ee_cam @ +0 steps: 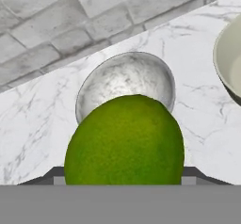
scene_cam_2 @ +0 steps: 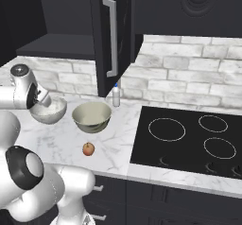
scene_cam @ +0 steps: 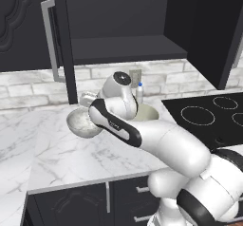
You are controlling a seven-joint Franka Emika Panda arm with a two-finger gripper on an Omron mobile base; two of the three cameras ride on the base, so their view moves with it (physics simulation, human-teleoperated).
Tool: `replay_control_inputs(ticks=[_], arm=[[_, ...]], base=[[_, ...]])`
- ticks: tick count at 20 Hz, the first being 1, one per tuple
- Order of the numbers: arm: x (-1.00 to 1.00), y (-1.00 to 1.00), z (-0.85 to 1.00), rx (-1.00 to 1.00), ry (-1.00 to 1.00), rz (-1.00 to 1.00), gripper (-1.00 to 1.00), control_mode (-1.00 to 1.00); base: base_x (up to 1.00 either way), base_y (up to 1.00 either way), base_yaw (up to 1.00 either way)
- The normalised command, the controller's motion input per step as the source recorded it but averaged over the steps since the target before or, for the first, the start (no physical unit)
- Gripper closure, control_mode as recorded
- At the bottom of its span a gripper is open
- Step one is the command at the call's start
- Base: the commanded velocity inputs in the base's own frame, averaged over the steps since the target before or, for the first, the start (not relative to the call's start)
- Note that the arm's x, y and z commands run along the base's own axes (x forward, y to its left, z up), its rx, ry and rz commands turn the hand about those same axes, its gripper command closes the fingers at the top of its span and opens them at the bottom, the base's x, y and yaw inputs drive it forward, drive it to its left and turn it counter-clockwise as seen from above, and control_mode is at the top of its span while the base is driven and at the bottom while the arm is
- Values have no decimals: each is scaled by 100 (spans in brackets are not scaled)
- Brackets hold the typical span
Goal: Pick both bowls and place them on the counter. Then place the lime in one bowl and place the peach in the other bowl.
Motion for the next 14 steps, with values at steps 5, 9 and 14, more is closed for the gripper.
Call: replay_control_inputs(ticks=[5, 9, 14], arm=[[41, 0, -6, 0, 0, 5, 100, -100], [33, 5, -26, -5, 0, 5, 100, -100], [31, 12, -29, -10, 0, 7, 100, -100]], base=[[0, 0, 0], [0, 0, 0], [0, 0, 0]])
